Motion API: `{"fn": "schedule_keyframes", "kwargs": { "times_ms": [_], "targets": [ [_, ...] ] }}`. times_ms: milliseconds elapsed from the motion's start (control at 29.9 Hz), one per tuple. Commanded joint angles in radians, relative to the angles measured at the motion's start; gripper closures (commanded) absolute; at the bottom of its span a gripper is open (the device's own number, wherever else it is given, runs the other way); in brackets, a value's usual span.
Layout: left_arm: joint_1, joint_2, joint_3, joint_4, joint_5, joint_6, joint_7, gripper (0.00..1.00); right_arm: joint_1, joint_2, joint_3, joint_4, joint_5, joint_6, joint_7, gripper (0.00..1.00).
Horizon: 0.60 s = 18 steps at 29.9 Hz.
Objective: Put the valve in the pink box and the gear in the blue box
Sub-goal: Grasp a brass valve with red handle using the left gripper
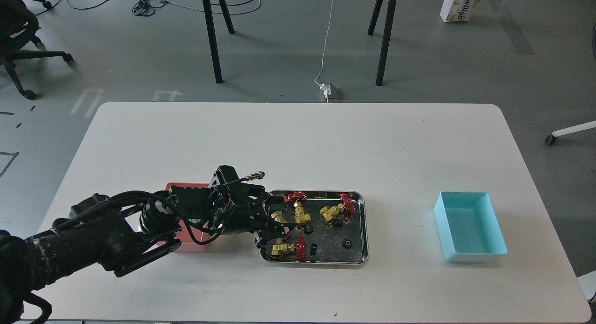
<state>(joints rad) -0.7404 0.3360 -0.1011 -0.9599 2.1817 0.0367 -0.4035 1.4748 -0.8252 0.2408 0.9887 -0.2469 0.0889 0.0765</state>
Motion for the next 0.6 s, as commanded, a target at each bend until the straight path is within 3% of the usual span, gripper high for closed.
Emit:
{"fn": "schedule_keyframes", "kwargs": {
  "times_ms": [0, 100, 201, 401, 568],
  "targets": [
    [0.003, 0.000, -0.002, 0.000, 0.000, -0.004, -0.001, 0.53, -0.001, 0.000, 0.000, -0.004, 0.000, -0.001, 0.000, 0.01],
    [0.004, 0.005, -0.002, 0.000, 0.000, -0.024, 0.000, 0.70, 0.002, 0.000, -0.001, -0.005, -0.002, -0.001, -0.001, 0.01],
    [0.006, 0.026, -0.002, -0.010, 0.000, -0.040, 0.000, 0.80, 0.002, 0.000, -0.001, -0.007, -0.003, -0.003, 0.000, 0.01],
    [-0.010, 0.060, -0.019, -0.039, 0.000, -0.044, 0.003, 0.84, -0.004, 0.000, -0.001, -0.021, -0.003, -0.003, 0.000, 0.01],
    [-0.066, 0.187, -0.060, -0.206, -0.078, -0.107, 0.014, 0.83, -0.007, 0.021, -0.035, -0.077, -0.003, 0.006, 0.000, 0.01]
  ]
}}
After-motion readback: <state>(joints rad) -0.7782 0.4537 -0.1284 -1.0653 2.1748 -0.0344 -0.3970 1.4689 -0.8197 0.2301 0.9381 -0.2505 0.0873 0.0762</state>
